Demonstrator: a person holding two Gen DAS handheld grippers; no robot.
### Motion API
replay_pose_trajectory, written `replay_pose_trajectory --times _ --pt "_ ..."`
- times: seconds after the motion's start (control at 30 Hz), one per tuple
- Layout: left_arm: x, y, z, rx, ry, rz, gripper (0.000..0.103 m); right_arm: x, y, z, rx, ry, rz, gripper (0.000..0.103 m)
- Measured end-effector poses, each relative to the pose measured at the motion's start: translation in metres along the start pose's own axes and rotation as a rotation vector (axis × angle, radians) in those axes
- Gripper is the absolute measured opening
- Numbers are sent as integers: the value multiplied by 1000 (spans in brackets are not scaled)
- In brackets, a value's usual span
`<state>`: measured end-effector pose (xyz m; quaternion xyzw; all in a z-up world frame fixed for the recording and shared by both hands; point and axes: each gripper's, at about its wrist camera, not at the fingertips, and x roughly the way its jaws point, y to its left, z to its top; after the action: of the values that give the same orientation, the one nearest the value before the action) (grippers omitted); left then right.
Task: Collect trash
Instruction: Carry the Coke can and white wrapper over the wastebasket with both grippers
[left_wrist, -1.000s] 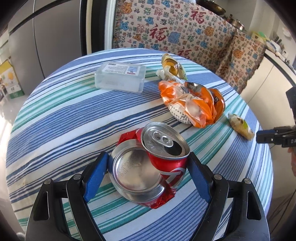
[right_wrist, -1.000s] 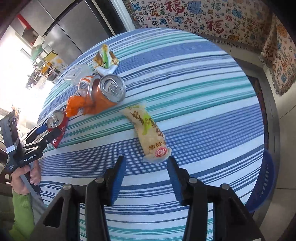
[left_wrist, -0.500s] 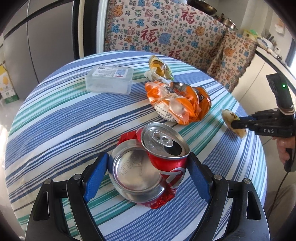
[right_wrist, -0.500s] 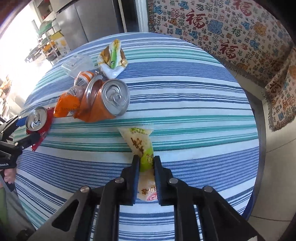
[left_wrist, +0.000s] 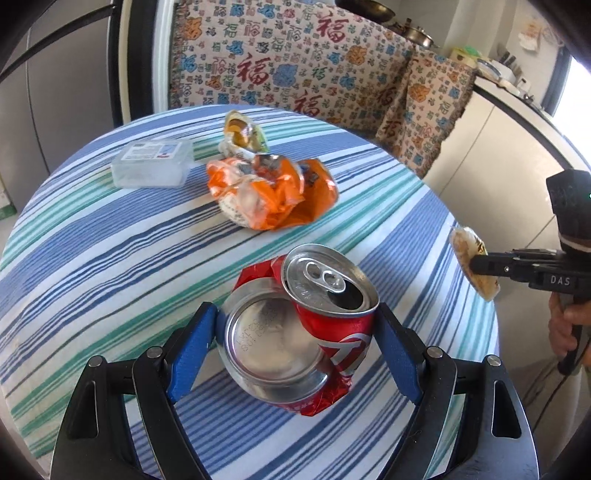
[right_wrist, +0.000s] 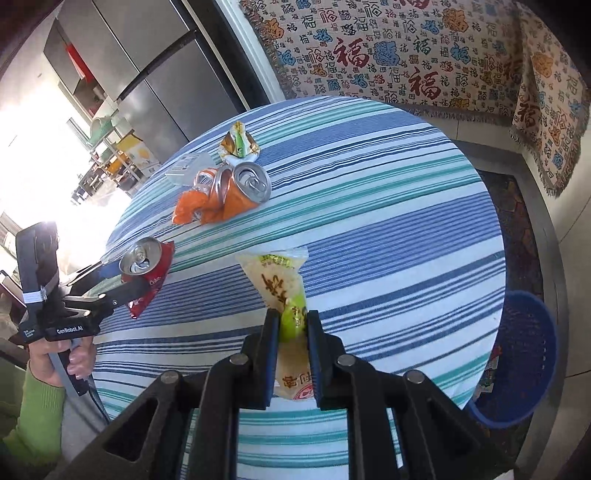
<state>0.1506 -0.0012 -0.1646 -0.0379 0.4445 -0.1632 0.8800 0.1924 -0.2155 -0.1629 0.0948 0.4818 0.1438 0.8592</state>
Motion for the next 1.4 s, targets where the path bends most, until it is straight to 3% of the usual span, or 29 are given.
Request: replay_pose_trajectory --times 0.33,0.47,0.7,0.97,1.17,1.4 --pt "14 -117 21 107 -13 -101 85 -58 -73 -17 138 -106 -57 15" --pt "28 -171 39 142 -17 -163 85 -77 -112 -26 205 -133 -128 15" --pt "71 -257 64 210 -6 -210 85 -105 -175 -37 323 -192 -238 15" --pt "126 -325 62 227 36 -249 85 -106 -239 -51 352 -236 -401 15" --pt "156 -353 52 271 60 -257 85 -98 -290 -64 433 -223 -344 15" --pt "188 -357 50 238 90 -258 85 -94 -312 -64 482 -224 -304 15"
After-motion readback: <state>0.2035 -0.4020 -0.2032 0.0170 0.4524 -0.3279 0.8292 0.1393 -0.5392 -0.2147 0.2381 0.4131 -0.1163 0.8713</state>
